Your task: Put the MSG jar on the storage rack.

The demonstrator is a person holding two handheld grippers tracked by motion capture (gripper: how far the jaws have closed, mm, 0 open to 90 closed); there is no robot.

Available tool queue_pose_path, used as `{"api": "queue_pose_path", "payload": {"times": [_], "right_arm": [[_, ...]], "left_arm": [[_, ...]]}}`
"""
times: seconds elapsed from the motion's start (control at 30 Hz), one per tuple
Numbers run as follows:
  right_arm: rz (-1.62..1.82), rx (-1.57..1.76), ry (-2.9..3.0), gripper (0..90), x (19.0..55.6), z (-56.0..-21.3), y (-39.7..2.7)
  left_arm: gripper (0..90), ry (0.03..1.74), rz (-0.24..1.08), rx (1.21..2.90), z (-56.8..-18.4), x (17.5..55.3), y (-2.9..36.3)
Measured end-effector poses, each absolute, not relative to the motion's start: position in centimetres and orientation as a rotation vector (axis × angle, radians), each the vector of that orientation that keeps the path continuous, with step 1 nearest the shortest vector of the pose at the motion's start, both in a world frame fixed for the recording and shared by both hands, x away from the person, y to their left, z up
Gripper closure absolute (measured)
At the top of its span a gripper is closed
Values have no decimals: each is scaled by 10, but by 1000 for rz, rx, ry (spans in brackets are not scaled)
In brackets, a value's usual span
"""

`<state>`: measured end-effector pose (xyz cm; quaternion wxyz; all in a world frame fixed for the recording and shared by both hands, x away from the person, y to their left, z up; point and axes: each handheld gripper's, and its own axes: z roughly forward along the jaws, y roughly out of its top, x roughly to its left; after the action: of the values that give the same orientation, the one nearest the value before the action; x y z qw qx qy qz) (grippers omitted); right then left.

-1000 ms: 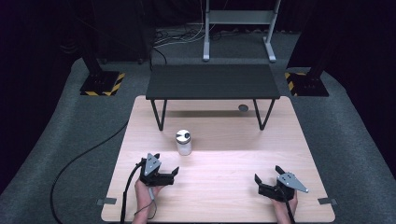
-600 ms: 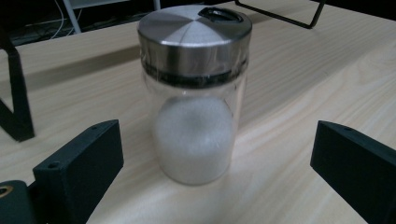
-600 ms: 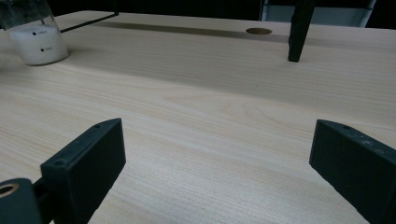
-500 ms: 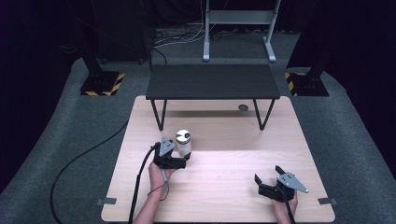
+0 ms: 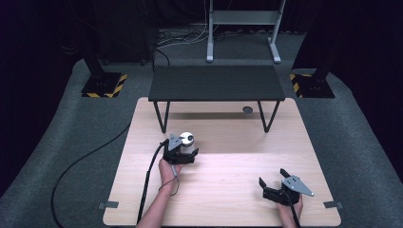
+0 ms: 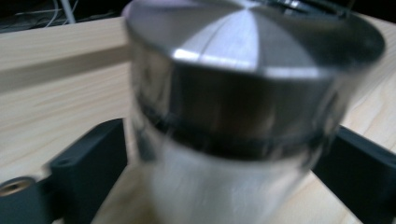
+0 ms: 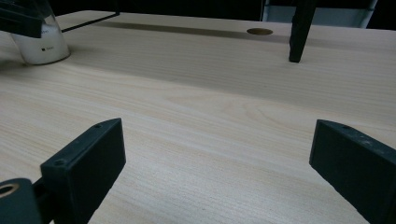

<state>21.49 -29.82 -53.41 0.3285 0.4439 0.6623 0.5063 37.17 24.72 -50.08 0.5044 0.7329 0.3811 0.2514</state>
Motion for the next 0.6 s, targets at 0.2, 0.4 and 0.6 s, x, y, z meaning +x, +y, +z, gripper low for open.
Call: {"api": "queue_pose_path", "payload": {"times": [0.2,0.4,0.6], "right_arm": [[1330,1162,1730,24,214,-535,-299],[1325,1160,1734,24,215,-534,-298],[1322,1160,1738,24,215,-534,-298]], "left_arm": [[309,904,665,1745,-510,368,241],[310,910,666,1739,-510,367,241],[310,921,649,1735,-505,366,241]]}}
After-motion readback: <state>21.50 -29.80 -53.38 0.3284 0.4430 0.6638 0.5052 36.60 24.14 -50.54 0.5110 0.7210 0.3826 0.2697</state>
